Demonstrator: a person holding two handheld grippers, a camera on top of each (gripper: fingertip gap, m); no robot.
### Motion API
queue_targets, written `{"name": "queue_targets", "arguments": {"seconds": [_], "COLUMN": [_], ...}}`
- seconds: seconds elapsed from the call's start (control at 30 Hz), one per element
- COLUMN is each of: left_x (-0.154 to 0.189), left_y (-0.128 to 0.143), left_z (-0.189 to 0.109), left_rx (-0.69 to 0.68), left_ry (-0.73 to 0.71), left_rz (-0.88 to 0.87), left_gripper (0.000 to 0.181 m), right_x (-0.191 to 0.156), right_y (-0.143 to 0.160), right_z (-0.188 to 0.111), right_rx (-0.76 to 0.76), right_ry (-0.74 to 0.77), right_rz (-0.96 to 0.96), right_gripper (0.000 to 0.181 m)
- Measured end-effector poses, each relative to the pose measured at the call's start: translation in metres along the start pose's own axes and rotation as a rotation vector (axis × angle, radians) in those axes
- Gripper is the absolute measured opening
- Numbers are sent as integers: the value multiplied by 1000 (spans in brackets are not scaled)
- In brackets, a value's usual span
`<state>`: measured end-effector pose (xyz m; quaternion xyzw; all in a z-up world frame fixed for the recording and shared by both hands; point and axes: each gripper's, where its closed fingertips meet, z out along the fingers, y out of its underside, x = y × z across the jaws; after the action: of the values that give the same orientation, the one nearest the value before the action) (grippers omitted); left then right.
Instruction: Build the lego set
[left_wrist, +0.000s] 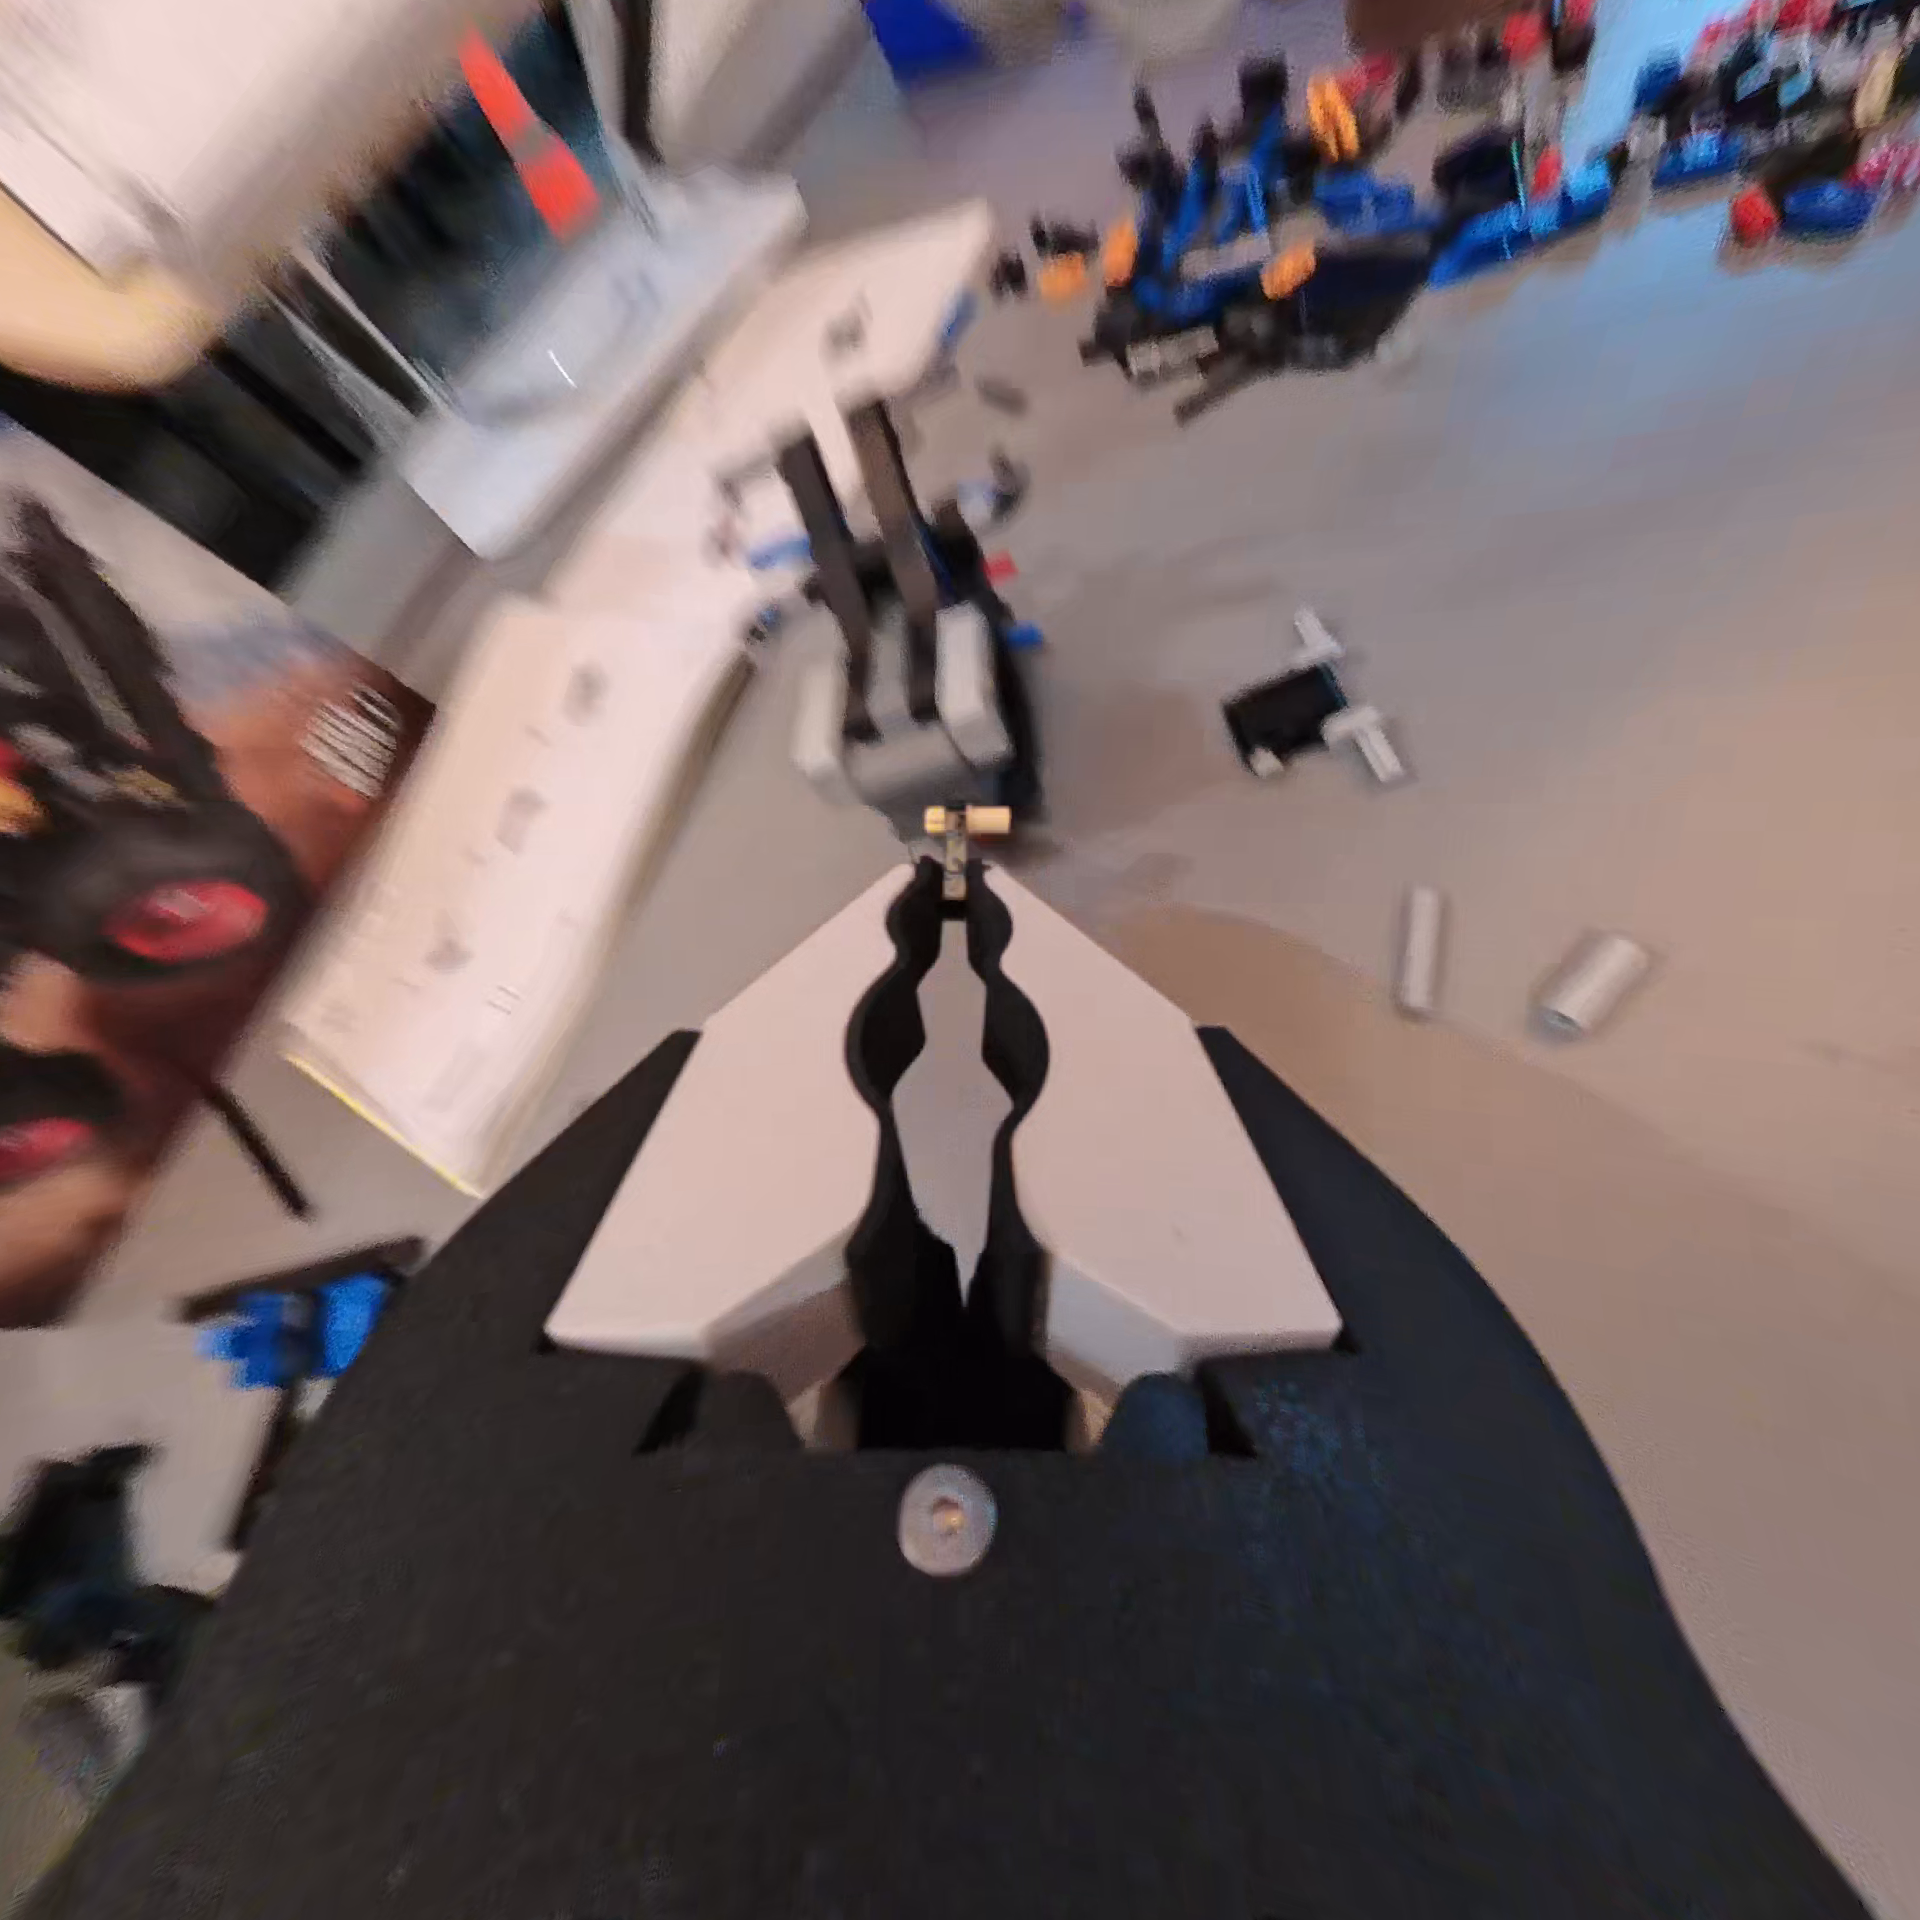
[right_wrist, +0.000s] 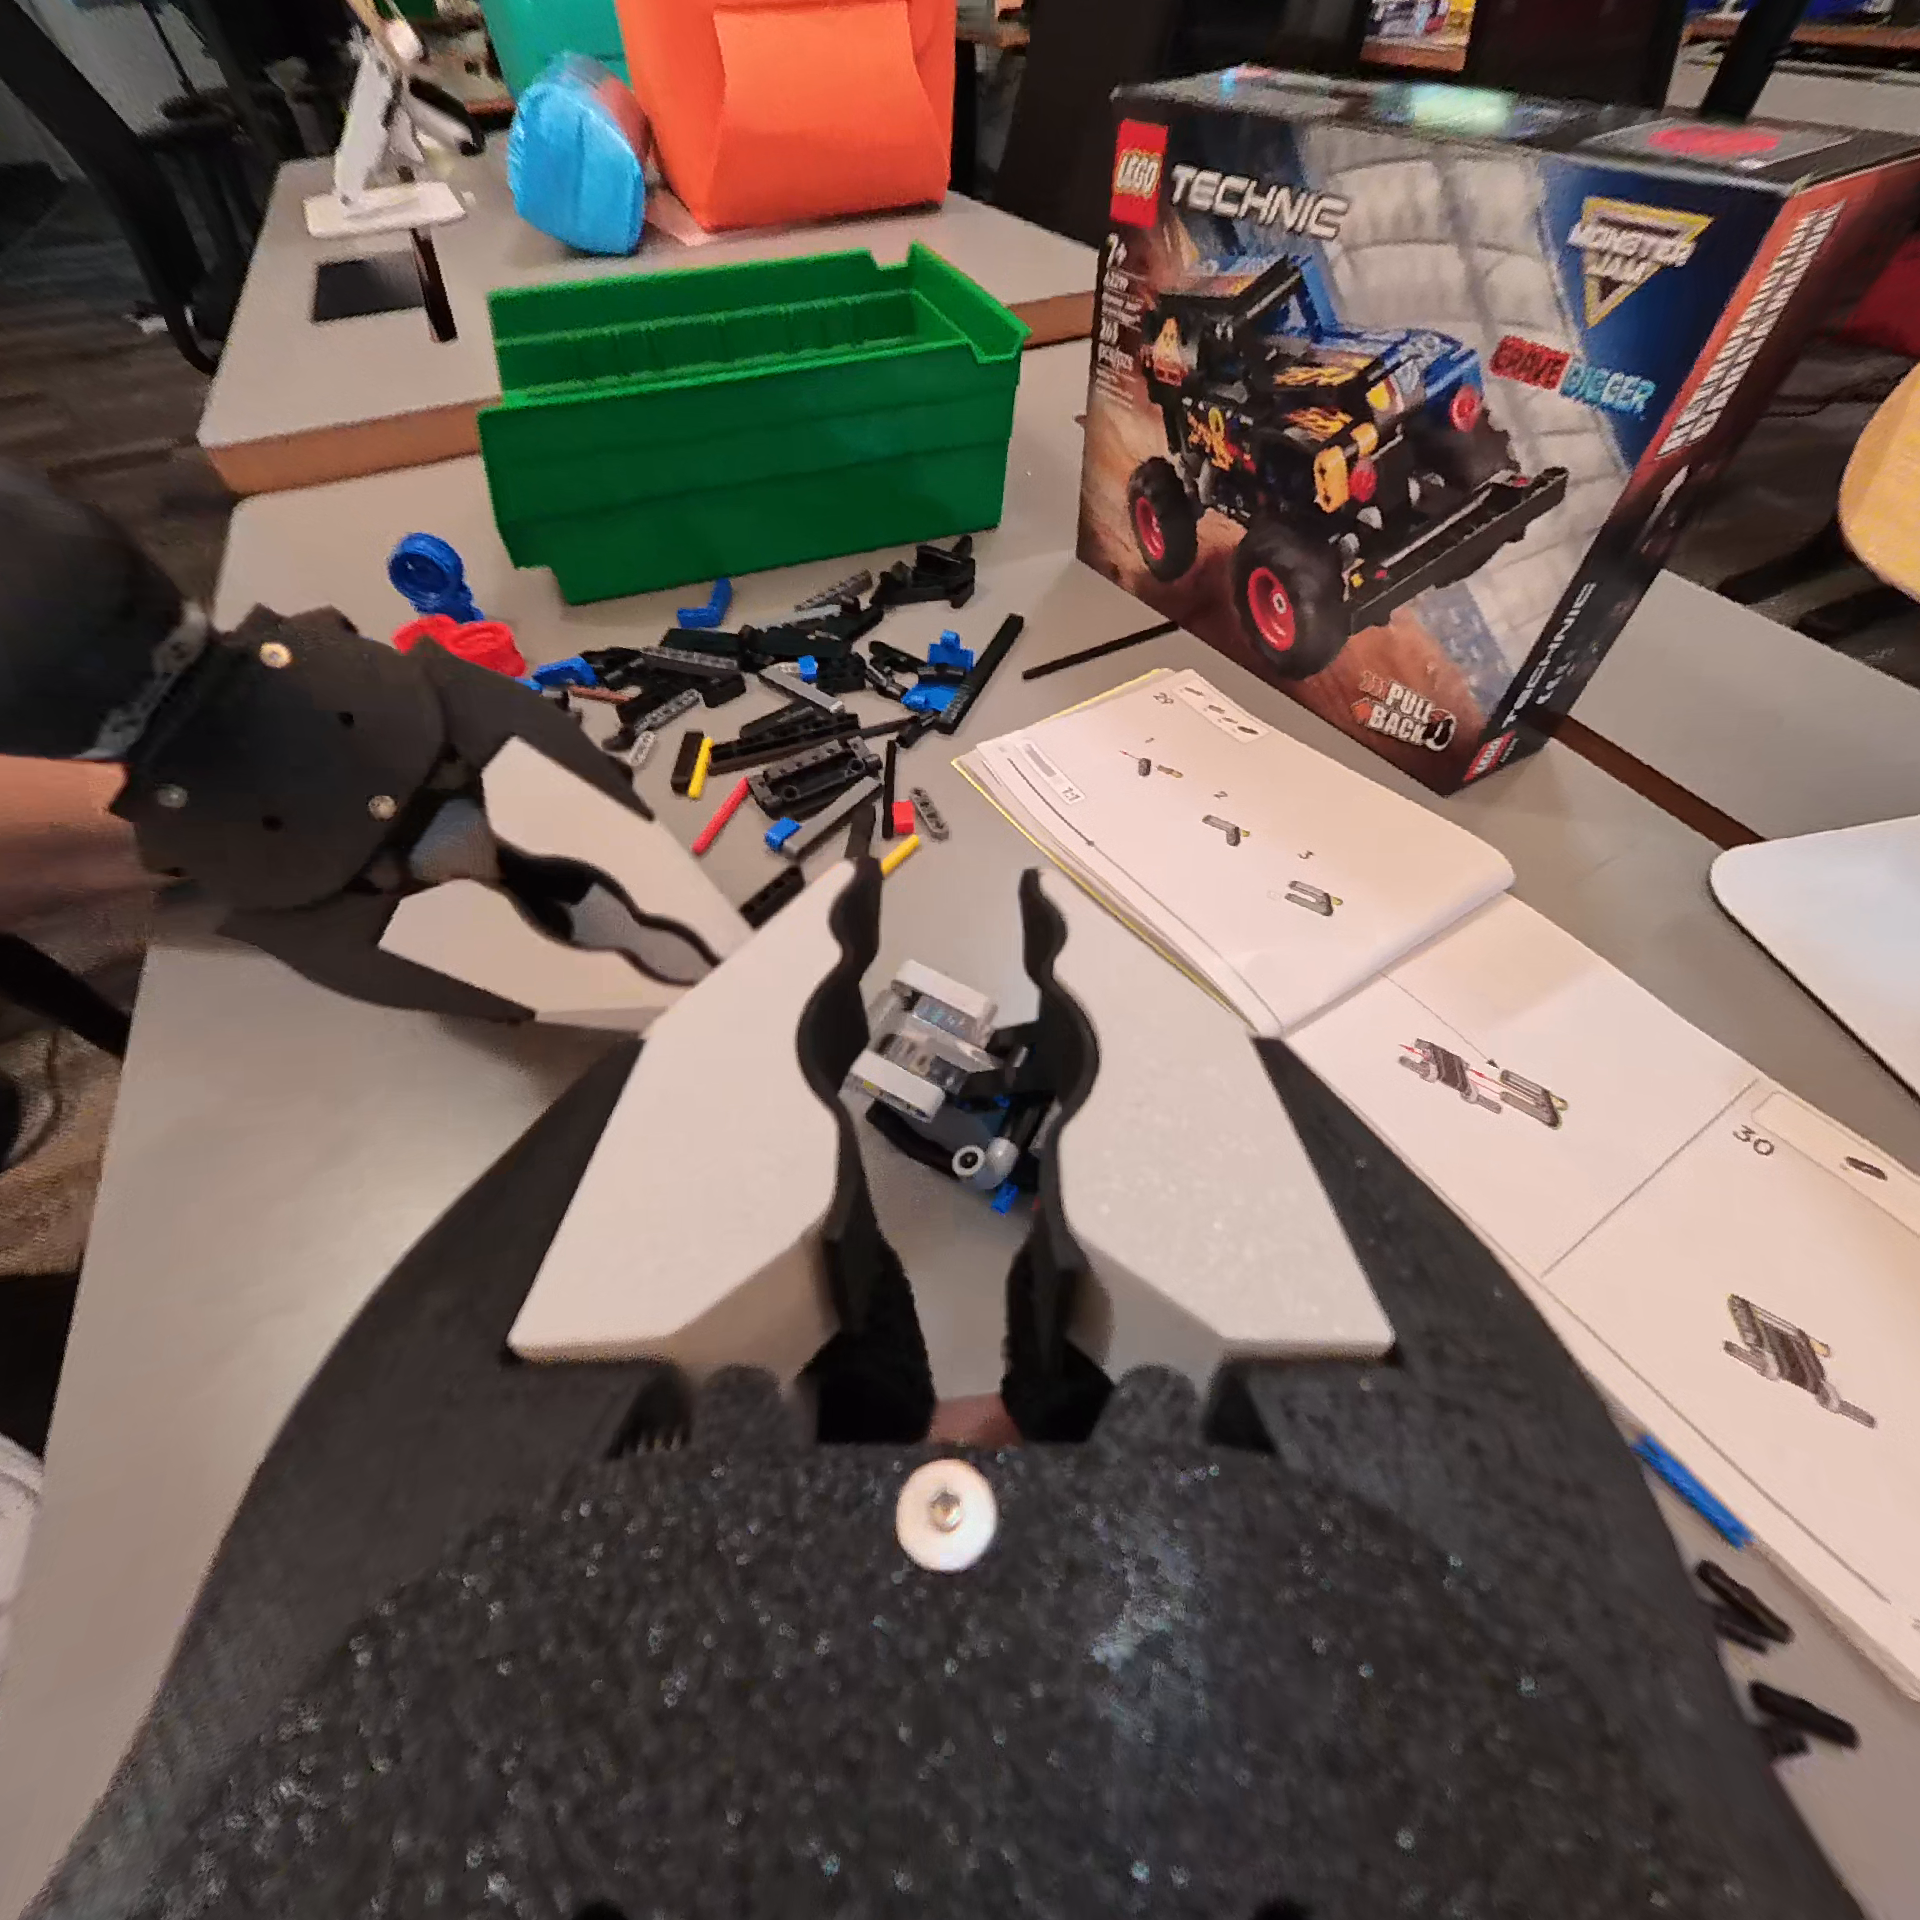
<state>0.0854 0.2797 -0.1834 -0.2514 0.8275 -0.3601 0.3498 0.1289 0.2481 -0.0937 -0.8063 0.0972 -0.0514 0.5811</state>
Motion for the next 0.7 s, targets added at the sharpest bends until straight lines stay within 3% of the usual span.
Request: {"name": "queue_targets", "arguments": {"seconds": [0.1,0.17,0.27,0.47,0.7], "left_x": [-38,-41,-33,-13,-11], "left_y": [-41,-67,-89,-89,-83], "left_z": [-15,-26,-36,-35,-36], "left_rx": [197,337,485,522,507], "left_ry": [-182,-232,-318,-395,-374], "left_rz": [128,277,459,567,524], "left_gripper": [2,2,2,2,2], "right_x": [-10,-14,-35,-53,-57], "right_y": [-8,-10,-5,2,7], "right_z": [-3,-3,-4,-3,-2], "right_rx": [54,74,54,43,37], "right_ry": [-99,-161,-302,-404,-435], "right_rz": [73,124,115,94,84], "right_gripper": [25,28,18,9,7]}}
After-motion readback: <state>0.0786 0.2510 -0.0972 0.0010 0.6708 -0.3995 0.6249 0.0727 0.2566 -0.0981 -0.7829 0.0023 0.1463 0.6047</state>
